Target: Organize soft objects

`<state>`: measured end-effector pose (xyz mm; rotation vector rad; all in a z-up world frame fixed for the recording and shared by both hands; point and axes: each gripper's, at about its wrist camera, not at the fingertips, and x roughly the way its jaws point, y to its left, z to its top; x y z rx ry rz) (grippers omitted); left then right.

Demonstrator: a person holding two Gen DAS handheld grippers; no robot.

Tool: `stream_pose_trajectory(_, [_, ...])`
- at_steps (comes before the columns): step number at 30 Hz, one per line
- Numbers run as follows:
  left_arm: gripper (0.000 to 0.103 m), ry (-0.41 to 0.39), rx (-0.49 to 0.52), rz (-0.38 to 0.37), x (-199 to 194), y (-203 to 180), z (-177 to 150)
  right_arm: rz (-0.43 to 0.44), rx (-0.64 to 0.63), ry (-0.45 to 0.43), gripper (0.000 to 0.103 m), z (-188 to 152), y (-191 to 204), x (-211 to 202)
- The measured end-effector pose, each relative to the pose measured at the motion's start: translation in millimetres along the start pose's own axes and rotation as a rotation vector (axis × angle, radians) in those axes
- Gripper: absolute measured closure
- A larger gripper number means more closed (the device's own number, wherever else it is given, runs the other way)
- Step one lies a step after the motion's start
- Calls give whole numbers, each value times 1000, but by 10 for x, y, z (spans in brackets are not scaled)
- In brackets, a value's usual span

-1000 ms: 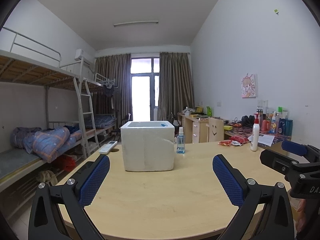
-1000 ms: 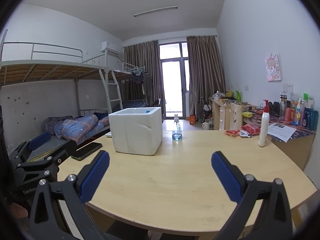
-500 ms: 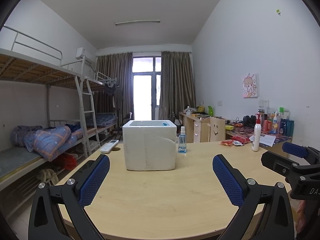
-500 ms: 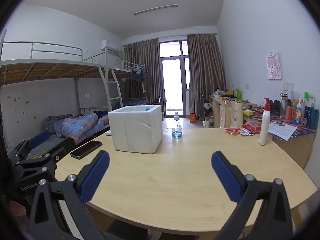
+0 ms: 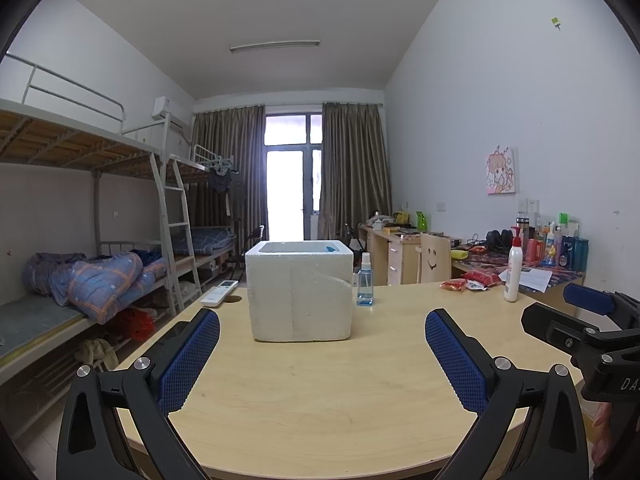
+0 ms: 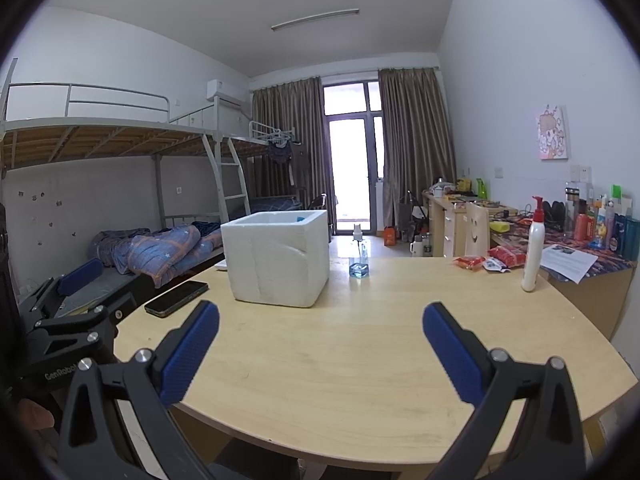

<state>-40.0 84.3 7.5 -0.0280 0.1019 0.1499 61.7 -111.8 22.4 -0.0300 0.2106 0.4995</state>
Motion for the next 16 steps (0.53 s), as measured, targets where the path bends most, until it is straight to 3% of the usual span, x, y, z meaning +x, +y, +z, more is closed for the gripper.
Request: stream_pose_trajectory(16, [0,0,-2,6,-19,15,15,-7,-5,4,0,3,17,-22])
